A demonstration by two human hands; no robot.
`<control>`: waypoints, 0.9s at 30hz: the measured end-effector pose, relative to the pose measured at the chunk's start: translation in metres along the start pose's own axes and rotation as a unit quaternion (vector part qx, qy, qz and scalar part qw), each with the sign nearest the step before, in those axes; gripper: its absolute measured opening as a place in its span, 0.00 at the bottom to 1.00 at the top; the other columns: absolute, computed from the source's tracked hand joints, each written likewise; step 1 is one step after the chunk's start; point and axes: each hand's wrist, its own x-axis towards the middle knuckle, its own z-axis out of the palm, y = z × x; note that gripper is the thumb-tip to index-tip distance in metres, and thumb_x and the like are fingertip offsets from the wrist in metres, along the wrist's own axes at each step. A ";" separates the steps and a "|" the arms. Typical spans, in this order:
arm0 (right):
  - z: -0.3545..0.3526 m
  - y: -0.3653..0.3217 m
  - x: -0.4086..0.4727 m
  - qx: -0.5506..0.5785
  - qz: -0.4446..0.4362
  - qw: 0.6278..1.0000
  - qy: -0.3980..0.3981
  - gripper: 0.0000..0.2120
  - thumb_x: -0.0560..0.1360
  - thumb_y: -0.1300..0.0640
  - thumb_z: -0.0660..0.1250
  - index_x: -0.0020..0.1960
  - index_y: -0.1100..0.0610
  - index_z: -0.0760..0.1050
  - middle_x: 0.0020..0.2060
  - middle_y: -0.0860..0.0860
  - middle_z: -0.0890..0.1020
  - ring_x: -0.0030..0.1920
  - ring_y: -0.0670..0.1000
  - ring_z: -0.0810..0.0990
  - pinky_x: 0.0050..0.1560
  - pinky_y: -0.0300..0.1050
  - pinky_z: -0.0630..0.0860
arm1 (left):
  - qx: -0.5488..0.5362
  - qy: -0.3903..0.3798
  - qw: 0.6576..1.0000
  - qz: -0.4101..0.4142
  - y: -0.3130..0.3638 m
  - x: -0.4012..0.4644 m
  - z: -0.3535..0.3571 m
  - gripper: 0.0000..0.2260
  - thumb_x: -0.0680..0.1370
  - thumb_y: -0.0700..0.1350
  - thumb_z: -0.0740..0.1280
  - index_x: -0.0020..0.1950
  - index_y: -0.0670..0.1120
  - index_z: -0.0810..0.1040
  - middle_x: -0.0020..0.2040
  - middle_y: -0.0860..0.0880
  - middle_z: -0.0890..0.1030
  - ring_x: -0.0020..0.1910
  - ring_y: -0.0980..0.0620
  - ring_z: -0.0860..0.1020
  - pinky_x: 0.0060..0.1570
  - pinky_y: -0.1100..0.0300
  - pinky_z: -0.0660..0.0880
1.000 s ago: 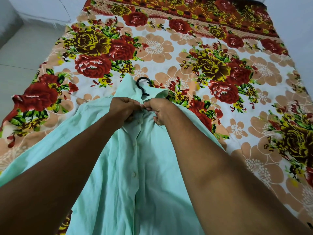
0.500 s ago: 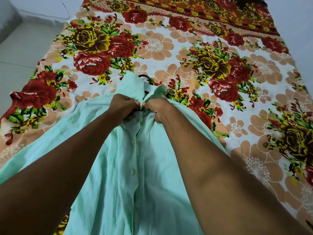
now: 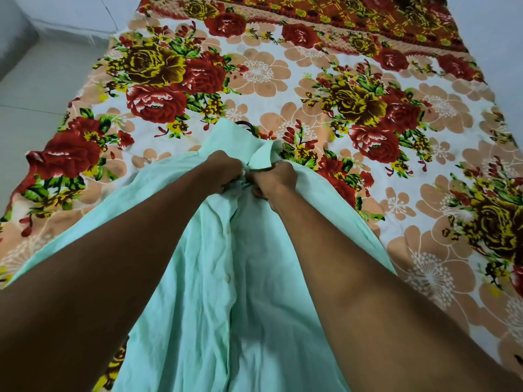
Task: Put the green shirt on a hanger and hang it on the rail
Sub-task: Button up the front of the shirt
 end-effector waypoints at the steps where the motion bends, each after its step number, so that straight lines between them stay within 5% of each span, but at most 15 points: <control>1: 0.002 0.002 0.001 -0.008 -0.013 1.000 0.019 0.15 0.63 0.56 0.79 0.48 0.59 0.85 0.43 0.56 0.87 0.39 0.58 0.87 0.40 0.57 0.86 | -0.007 0.013 1.000 -0.004 -0.002 -0.002 0.003 0.06 0.76 0.37 0.67 0.40 0.42 0.71 0.35 0.44 0.73 0.23 0.50 0.71 0.20 0.67 0.65; 7: 0.003 -0.003 -0.032 -0.086 -0.051 0.993 0.067 0.18 0.68 0.56 0.77 0.56 0.59 0.83 0.54 0.59 0.86 0.55 0.61 0.85 0.54 0.52 0.82 | -0.027 0.122 0.987 0.102 -0.032 -0.035 -0.012 0.07 0.67 0.41 0.74 0.43 0.41 0.85 0.38 0.45 0.82 0.39 0.44 0.82 0.35 0.59 0.75; 9: 0.002 0.006 -0.061 -0.120 -0.147 0.977 0.100 0.08 0.71 0.65 0.71 0.49 0.58 0.82 0.52 0.59 0.84 0.56 0.62 0.81 0.55 0.50 0.77 | 0.007 0.170 0.974 0.152 -0.055 -0.058 -0.029 0.04 0.69 0.39 0.71 0.42 0.45 0.83 0.39 0.47 0.83 0.41 0.48 0.81 0.40 0.60 0.76; 11: 0.007 0.026 -0.096 -0.137 -0.275 0.947 0.100 0.11 0.69 0.72 0.65 0.42 0.58 0.80 0.49 0.58 0.80 0.55 0.61 0.78 0.53 0.44 0.71 | 0.029 0.201 0.960 0.192 -0.082 -0.084 -0.046 0.04 0.71 0.39 0.69 0.42 0.47 0.81 0.41 0.49 0.83 0.41 0.49 0.81 0.41 0.59 0.75; 14: 0.032 0.054 -0.159 -0.144 -0.385 0.911 0.007 0.13 0.69 0.72 0.65 0.45 0.59 0.83 0.47 0.56 0.80 0.52 0.59 0.78 0.53 0.37 0.67 | 0.055 0.248 0.946 0.204 -0.144 -0.136 -0.075 0.04 0.73 0.42 0.70 0.46 0.46 0.82 0.43 0.51 0.84 0.41 0.50 0.82 0.43 0.57 0.77; 18: 0.070 0.071 -0.235 -0.200 -0.509 0.833 -0.087 0.15 0.72 0.65 0.68 0.58 0.59 0.83 0.54 0.56 0.83 0.58 0.60 0.78 0.61 0.49 0.73 | 0.069 0.314 0.926 0.199 -0.228 -0.213 -0.099 0.10 0.74 0.41 0.70 0.55 0.46 0.83 0.52 0.51 0.84 0.49 0.50 0.80 0.50 0.57 0.76; 23: 0.091 0.100 -0.323 -0.203 -0.542 0.800 -0.161 0.16 0.73 0.64 0.69 0.61 0.59 0.82 0.58 0.55 0.82 0.62 0.58 0.77 0.61 0.55 0.76 | 0.065 0.368 0.908 0.190 -0.309 -0.294 -0.103 0.13 0.72 0.41 0.69 0.56 0.44 0.83 0.54 0.47 0.83 0.52 0.46 0.80 0.52 0.48 0.79; 27: 0.090 0.141 -0.389 -0.205 -0.572 0.771 -0.191 0.14 0.71 0.67 0.69 0.56 0.62 0.84 0.53 0.58 0.83 0.57 0.61 0.78 0.61 0.53 0.76 | 0.064 0.384 0.904 0.179 -0.362 -0.352 -0.088 0.11 0.72 0.39 0.70 0.54 0.44 0.81 0.50 0.47 0.83 0.48 0.47 0.79 0.48 0.51 0.78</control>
